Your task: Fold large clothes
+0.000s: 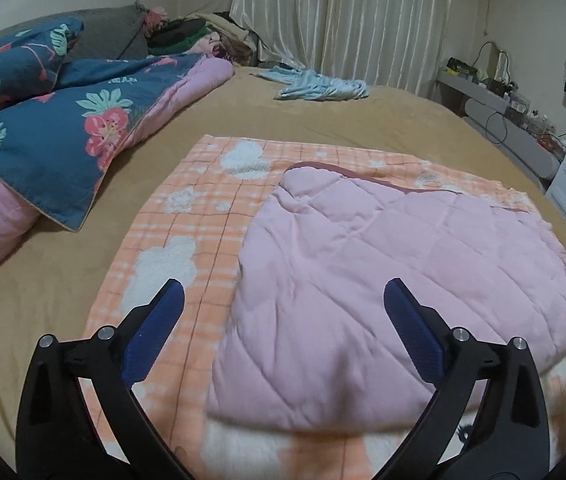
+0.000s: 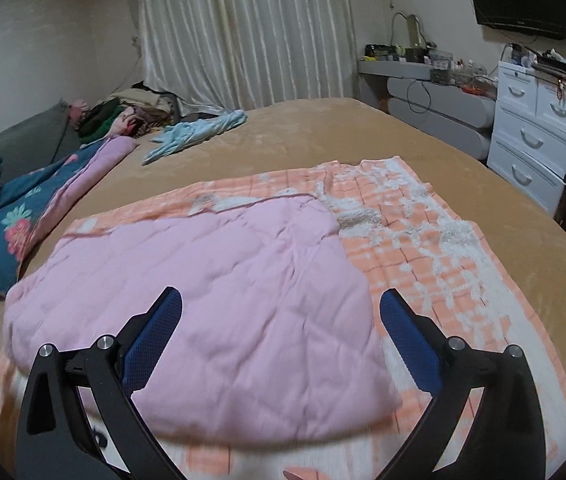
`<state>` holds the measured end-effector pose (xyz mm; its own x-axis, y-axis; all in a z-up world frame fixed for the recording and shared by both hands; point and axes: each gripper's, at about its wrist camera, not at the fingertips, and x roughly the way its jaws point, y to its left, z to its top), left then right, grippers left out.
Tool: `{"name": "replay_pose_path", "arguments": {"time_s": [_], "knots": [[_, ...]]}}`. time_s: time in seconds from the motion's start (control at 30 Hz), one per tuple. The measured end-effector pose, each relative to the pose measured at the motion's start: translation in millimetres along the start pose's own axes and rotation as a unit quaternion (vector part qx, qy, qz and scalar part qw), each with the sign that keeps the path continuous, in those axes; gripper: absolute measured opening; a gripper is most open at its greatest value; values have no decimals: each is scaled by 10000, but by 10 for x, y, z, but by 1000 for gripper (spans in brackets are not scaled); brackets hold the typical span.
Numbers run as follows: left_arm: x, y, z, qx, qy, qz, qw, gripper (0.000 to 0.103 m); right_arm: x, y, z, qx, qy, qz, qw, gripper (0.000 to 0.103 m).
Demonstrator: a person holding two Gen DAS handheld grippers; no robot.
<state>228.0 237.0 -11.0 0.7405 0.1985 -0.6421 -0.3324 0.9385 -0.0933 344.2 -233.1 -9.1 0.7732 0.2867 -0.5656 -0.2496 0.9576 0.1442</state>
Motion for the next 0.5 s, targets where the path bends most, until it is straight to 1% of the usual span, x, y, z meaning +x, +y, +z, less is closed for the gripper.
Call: {"name": "replay_pose_path", "arguments": {"time_s": [0.07, 0.13, 0.3, 0.4, 0.5], "knots": [[-102, -21, -79, 2, -18, -44, 10000, 94, -99, 52, -79, -91, -15, -22, 10000, 99], [-187, -43, -155, 36, -40, 0, 10000, 94, -211, 90, -161, -156, -49, -21, 9999, 99], [-321, -73, -327, 59, -43, -12, 10000, 94, -440, 128, -345, -87, -130, -19, 9999, 99], [-341, -84, -429, 51, 30, -5, 10000, 94, -495, 126, -460, 9, -31, 32, 10000, 99], [-321, -78, -537, -10, 144, -3, 9999, 94, -496, 101, -566, 174, 80, -26, 9998, 99]]}}
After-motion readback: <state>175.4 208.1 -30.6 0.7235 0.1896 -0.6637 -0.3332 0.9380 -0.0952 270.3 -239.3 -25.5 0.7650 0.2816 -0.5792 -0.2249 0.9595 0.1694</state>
